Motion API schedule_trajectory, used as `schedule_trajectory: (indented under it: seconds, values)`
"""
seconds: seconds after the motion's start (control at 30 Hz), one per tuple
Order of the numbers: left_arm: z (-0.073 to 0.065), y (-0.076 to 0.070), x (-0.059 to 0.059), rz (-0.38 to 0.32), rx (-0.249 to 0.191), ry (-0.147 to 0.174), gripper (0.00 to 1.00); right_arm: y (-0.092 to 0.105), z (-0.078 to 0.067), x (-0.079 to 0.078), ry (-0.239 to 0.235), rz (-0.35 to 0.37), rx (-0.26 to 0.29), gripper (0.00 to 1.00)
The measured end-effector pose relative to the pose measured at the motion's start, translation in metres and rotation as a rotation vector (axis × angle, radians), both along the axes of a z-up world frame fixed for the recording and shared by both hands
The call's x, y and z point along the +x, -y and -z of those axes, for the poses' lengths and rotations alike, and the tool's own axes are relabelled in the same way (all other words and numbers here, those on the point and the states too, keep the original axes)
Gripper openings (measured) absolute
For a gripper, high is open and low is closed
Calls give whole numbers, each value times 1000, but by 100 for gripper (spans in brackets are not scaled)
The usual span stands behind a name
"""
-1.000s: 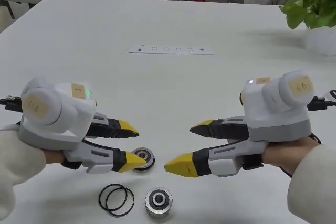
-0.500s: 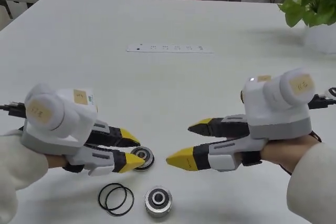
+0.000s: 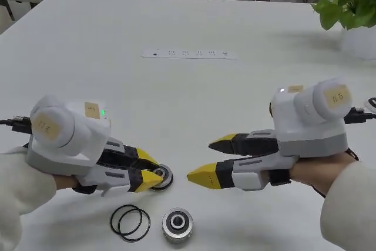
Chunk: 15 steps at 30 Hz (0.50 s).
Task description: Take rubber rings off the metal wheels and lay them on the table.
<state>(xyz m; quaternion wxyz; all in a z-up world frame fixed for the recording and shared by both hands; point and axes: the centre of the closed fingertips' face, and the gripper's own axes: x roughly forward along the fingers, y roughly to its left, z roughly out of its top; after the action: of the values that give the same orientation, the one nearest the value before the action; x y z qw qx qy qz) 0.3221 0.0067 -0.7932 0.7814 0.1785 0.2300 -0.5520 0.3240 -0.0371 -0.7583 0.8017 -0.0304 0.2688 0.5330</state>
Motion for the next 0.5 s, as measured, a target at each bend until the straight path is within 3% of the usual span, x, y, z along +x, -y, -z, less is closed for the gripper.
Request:
schedule_trajectory:
  seconds: [0.13, 0.5]
  values:
    - [0, 4, 0, 6, -2, 5, 15, -4, 6, 1, -7, 0, 2, 42]
    - [0, 16, -1, 22, -11, 19, 15, -16, 30, -3, 21, -49, -68, 31]
